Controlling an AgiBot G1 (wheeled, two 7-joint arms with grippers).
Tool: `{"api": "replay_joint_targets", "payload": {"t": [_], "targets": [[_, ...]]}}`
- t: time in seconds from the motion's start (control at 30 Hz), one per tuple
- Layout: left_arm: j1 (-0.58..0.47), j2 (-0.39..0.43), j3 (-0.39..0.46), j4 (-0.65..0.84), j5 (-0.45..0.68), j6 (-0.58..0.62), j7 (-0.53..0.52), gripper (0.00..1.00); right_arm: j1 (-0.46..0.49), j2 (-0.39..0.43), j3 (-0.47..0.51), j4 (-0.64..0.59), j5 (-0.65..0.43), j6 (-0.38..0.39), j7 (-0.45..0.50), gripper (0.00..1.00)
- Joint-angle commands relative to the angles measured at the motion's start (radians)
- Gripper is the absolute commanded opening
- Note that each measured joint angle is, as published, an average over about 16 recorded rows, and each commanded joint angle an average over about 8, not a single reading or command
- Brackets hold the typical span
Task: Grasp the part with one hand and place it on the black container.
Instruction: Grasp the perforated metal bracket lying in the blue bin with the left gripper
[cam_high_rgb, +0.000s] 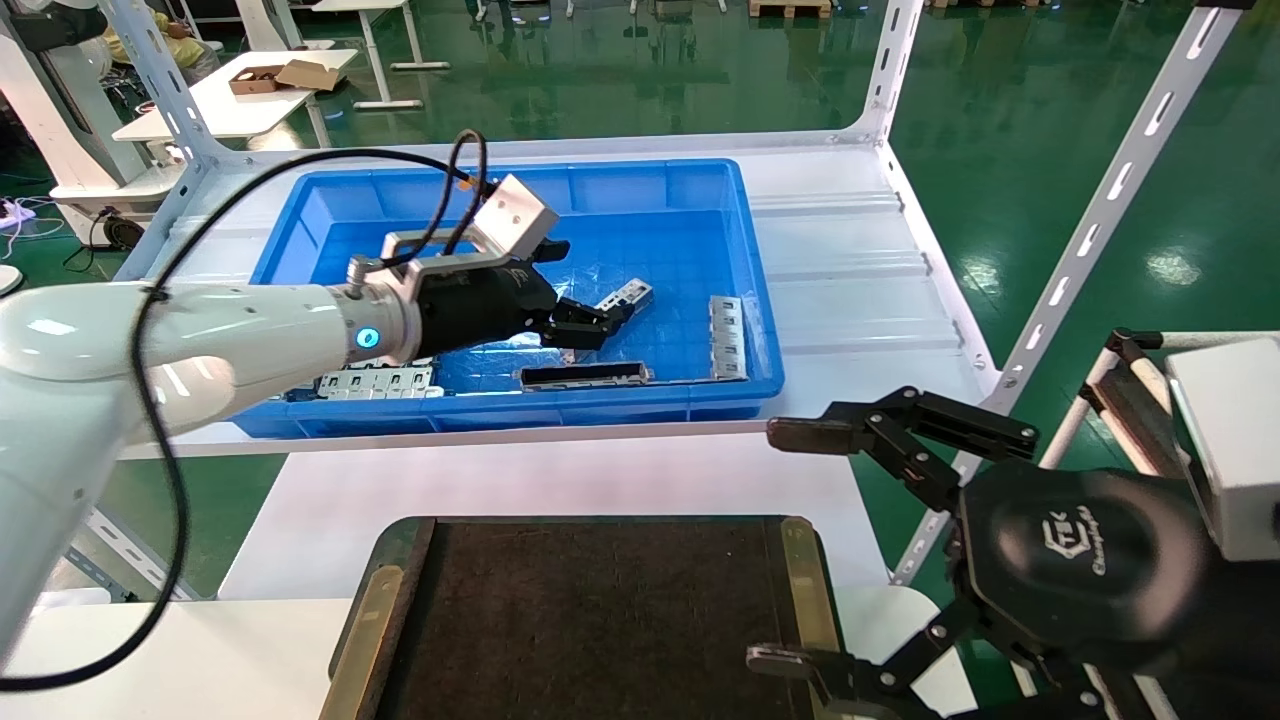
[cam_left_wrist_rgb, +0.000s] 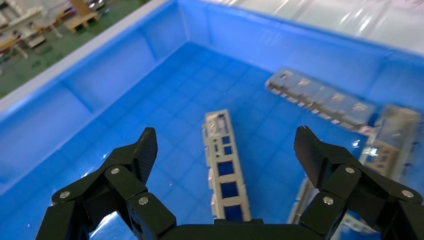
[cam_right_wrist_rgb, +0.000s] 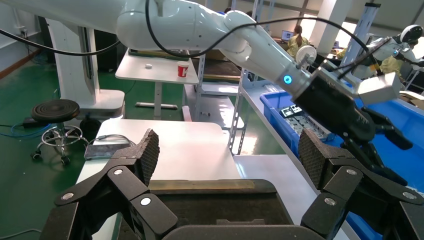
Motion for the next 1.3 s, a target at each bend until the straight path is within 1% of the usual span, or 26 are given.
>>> {"api": "replay_joint_targets", "payload": {"t": [0.03,0.07,0.27,0.3,0.33,1.3], "targets": [[-0.015,0.030,0.002,0.059,0.007,-0.026,0.024,0.98,0.000,0.000,0.000,0.000,0.000,0.000,0.000,0.99],[-0.019,0.038,0.003,0.078,0.007,-0.033,0.031,0.88,0.000,0.000,0.000,0.000,0.000,0.000,0.000,0.91],[-0.033,0.067,0.008,0.147,-0.002,-0.068,0.054,0.13,0.000,0.000,-0.001,0.000,0.000,0.000,0.000,0.16],[-0.033,0.069,0.009,0.152,-0.005,-0.072,0.053,0.02,0.000,0.000,-0.001,0.000,0.000,0.000,0.000,0.05],[-0.033,0.071,0.011,0.155,-0.007,-0.077,0.052,0.00,0.000,0.000,-0.001,0.000,0.001,0.000,0.000,0.00],[-0.004,0.074,0.128,0.135,-0.057,-0.113,-0.041,0.00,0.001,0.001,-0.003,0.000,0.002,0.001,-0.001,0.00]]}}
